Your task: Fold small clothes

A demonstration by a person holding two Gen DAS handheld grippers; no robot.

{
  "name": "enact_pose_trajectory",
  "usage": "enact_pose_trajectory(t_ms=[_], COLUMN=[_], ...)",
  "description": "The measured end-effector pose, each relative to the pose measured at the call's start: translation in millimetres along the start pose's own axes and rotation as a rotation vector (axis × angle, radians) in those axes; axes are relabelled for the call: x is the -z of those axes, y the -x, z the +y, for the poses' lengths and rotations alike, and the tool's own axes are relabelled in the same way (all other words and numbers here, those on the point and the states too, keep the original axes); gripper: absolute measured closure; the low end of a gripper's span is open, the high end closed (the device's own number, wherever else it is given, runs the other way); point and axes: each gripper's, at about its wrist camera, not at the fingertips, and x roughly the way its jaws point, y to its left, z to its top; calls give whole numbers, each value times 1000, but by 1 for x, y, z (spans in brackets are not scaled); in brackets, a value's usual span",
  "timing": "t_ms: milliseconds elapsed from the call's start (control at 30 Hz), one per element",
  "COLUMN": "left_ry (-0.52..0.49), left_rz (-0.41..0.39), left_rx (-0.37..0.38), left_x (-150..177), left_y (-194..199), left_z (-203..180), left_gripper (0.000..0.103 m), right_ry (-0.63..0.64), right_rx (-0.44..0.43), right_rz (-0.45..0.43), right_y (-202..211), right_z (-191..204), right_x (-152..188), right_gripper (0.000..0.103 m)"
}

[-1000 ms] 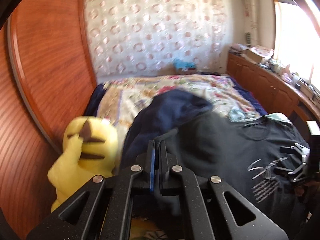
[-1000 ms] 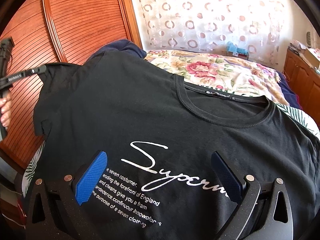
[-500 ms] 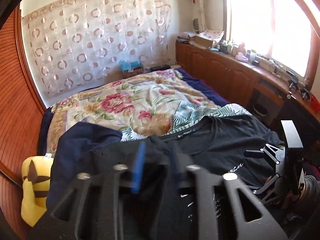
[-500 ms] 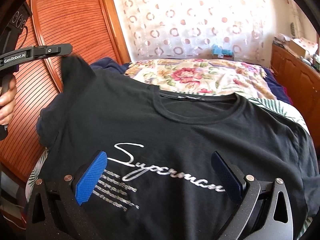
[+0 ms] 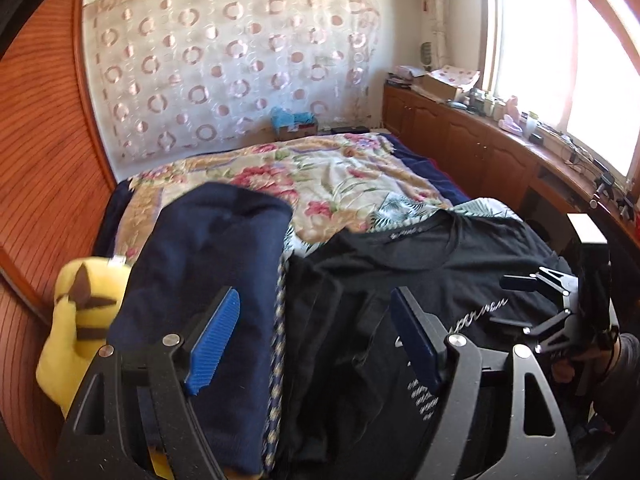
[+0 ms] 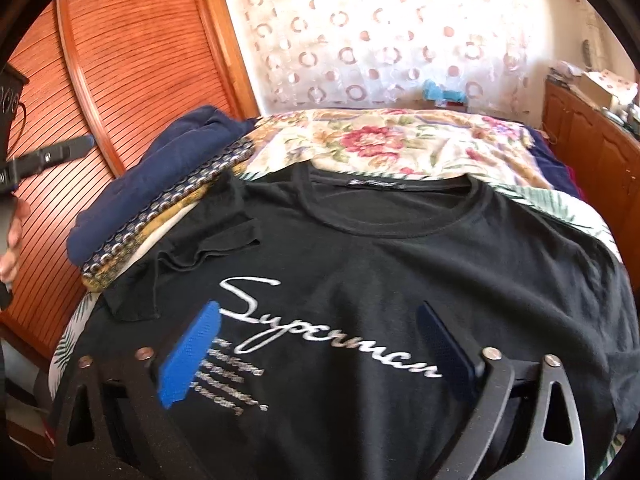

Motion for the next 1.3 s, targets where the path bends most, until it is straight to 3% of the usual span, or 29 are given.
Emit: enact_pose_trajectory(t_ms=[67, 267, 500, 600, 667, 733, 1100, 1200, 1300], left_ry=[21, 77, 101, 98, 99, 101, 95, 87, 77], left_rz=[0, -9, -23, -25, -25, -26, -30, -24, -18], left_rx=[-10, -22, -49, -62, -66, -68, -73, -68, -61], left_x=[12, 35, 51, 58, 63, 66, 75, 78, 79], left_y=[4, 16, 31, 36, 37, 38, 43, 41, 39], left_z=[7, 24, 41, 45, 47, 48, 36, 30, 22], left_gripper=[25, 25, 25, 25, 25, 25, 25, 25, 25], right_ry=[14, 74, 152, 161, 167, 154, 94, 109, 109], right_rx=[-37, -156, -285, -303, -310, -338, -353, -293, -226], right_rz=[16, 82, 181, 209, 214, 232, 191, 185, 171], right_y=[-7, -40, -93, -115, -118, -124, -70, -65, -61], right_z=[13, 62, 124, 130, 131, 132, 121, 122, 114], right_x=[0, -4, -7, -11, -8, -9, 6, 12, 9], right_gripper=[23, 51, 62, 67, 86, 98, 101, 100, 91])
